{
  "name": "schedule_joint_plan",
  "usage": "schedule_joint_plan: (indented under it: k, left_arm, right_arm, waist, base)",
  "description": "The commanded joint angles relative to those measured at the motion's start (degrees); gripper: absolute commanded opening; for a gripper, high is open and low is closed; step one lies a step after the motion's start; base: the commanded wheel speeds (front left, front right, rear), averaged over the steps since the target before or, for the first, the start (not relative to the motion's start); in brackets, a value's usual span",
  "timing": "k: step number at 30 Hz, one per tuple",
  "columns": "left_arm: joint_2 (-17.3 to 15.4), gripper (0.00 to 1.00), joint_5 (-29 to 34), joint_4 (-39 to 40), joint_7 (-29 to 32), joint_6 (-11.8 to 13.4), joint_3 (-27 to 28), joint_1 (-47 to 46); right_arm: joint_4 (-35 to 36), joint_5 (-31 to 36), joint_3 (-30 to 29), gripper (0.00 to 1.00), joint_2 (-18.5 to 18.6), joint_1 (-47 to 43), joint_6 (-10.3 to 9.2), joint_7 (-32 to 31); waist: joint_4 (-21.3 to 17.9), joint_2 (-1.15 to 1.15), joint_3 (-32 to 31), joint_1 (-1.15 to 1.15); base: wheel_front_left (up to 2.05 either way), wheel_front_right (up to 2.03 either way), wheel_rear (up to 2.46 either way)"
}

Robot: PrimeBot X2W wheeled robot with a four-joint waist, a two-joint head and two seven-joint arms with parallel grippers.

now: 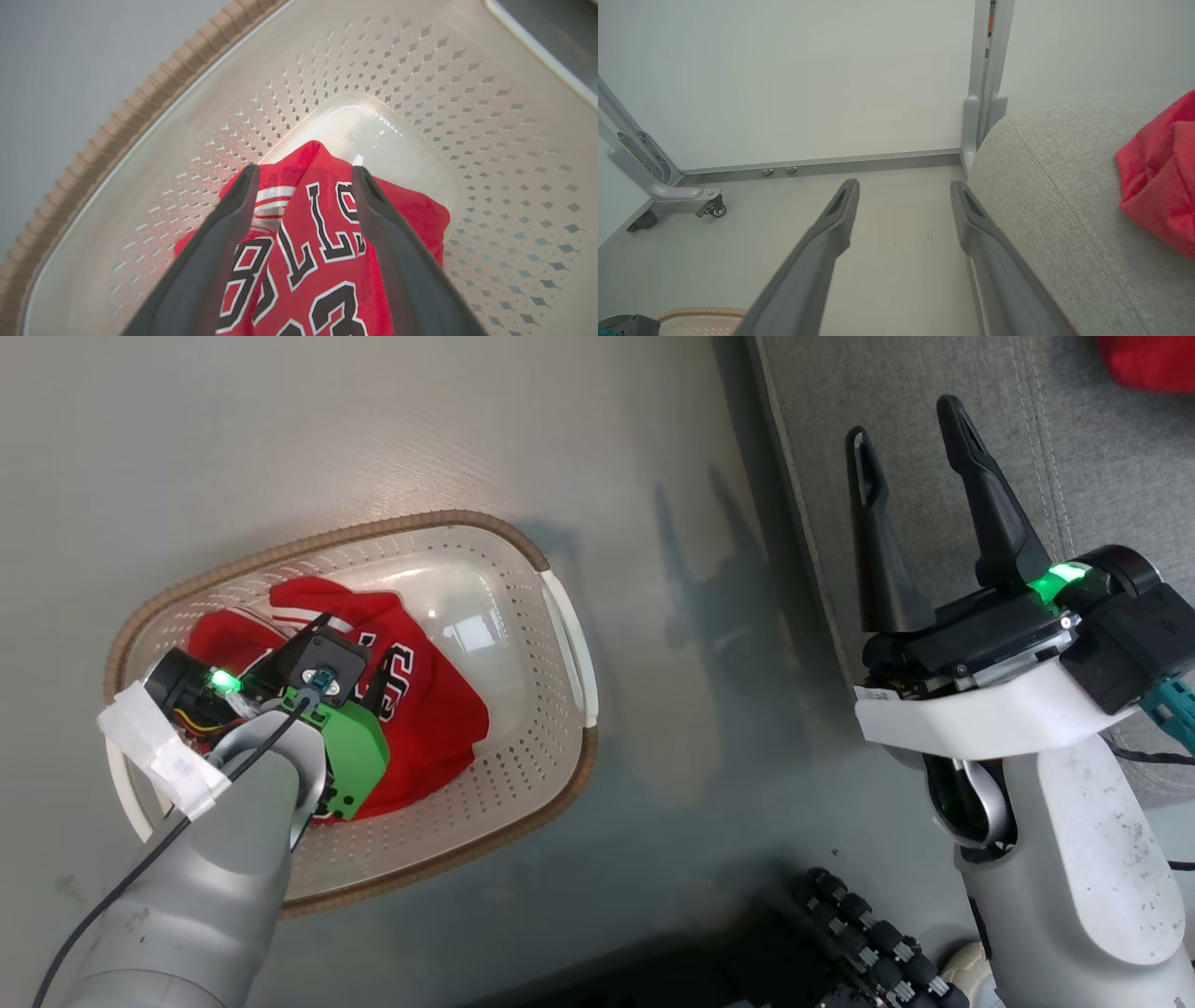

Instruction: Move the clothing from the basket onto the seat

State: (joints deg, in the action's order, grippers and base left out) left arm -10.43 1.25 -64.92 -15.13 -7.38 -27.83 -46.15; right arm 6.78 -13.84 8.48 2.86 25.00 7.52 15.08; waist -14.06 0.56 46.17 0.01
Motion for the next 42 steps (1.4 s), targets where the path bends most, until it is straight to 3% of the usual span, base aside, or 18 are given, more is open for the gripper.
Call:
schedule_joint_plan:
  k: [1,11,26,27,29,34,42]
  left_arm:
    - [-0.86,1.00,0.77,-1.17,-0.04,-0.12,-0.46,-1.82]
    - [-1.93,1.00,2.55,-7.58,2.01,-0.11,-4.06,-6.95]
    - [-2.57,1.00,3.58,-8.87,12.05,1.46,-6.91,-10.48]
    - [-2.55,0.62,3.62,-8.89,12.42,1.35,-7.14,-10.52]
    - [-2.50,0.00,3.82,-8.92,12.80,1.39,-7.62,-10.79]
    - [-2.08,0.00,3.41,-8.92,13.16,1.23,-8.30,-10.93]
    - [1.24,0.00,1.41,-8.90,8.96,1.53,-8.34,-8.86]
  right_arm:
    - [0.49,-0.45,0.16,1.00,0.06,0.71,-0.06,0.14]
    - [2.29,-1.62,-0.21,1.00,0.06,0.28,-0.06,0.14]
    - [4.49,-1.34,-0.50,1.00,0.06,0.06,-0.06,0.14]
    - [4.49,-1.33,-0.54,1.00,0.06,0.05,-0.06,0.14]
    - [4.50,-1.31,-0.53,1.00,0.06,0.05,-0.06,0.14]
    - [4.11,-1.27,-0.18,1.00,0.07,0.48,-0.06,0.14]
    - [2.72,-0.83,-0.51,1.00,0.07,0.56,-0.06,0.14]
  waist:
    - [-2.06,-0.56,3.07,-0.01]
    - [-3.90,-0.56,7.32,-0.01]
    - [-3.85,-0.56,11.61,-0.01]
    - [-3.80,-0.56,11.70,-0.01]
    - [-3.74,-0.56,11.77,-0.01]
    - [-3.76,-0.56,11.14,-0.01]
    - [-2.47,-0.56,7.13,-0.01]
  base:
    - [0.00,0.00,0.00]
    - [0.00,0.00,0.00]
    - [0.00,0.00,0.00]
    - [0.00,0.00,0.00]
    - [0.00,0.00,0.00]
    - [0.00,0.00,0.00]
    - [0.00,0.00,0.00]
